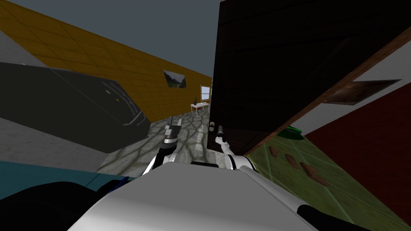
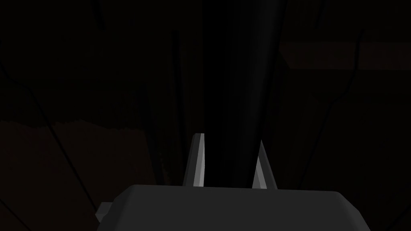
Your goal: Push the door open
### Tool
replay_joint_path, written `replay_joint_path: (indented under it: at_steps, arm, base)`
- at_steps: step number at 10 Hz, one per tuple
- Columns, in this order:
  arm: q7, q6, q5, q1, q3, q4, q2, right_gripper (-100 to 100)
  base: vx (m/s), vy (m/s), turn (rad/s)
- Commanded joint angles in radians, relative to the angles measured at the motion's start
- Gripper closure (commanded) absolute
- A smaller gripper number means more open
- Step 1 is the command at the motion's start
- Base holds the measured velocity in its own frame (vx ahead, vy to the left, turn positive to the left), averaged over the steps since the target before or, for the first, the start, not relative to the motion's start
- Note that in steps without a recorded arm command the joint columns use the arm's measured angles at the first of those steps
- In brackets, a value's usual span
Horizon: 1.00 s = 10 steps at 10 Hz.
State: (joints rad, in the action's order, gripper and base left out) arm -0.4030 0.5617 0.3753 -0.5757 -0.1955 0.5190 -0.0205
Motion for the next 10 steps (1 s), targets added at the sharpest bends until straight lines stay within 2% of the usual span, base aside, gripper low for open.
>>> replay_joint_path:
  at_steps: [1, 3, 4, 5, 6, 7, 8, 10]
  arm:
    - [-0.018, 0.004, 0.012, -0.003, -0.003, 0.007, -0.013, 100]
    - [-0.031, 0.005, 0.021, -0.003, -0.006, 0.008, -0.026, 100]
    - [-0.031, 0.005, 0.021, -0.003, -0.006, 0.008, -0.026, 100]
    - [-0.031, 0.005, 0.021, -0.003, -0.006, 0.033, -0.026, 100]
    - [-0.031, 0.005, 0.021, -0.003, -0.006, 0.008, -0.026, 100]
    - [-0.034, 0.003, 0.023, 0.013, -0.015, 0.032, -0.011, 100]
    - [-0.037, 0.004, 0.025, 0.016, -0.02, 0.032, 0.004, 100]
    - [-0.04, 0.005, 0.027, 0.015, -0.023, 0.032, 0.012, 100]
  base:
    - [0.129, 0.164, -0.103]
    - [0.087, 0.17, -0.083]
    - [0.027, 0.098, 0.001]
    - [-0.003, 0.024, -0.025]
    - [-0.004, -0.011, 0.013]
    - [-0.001, -0.02, -0.019]
    - [0.047, -0.1, -0.012]
    - [0.089, -0.127, 0.031]
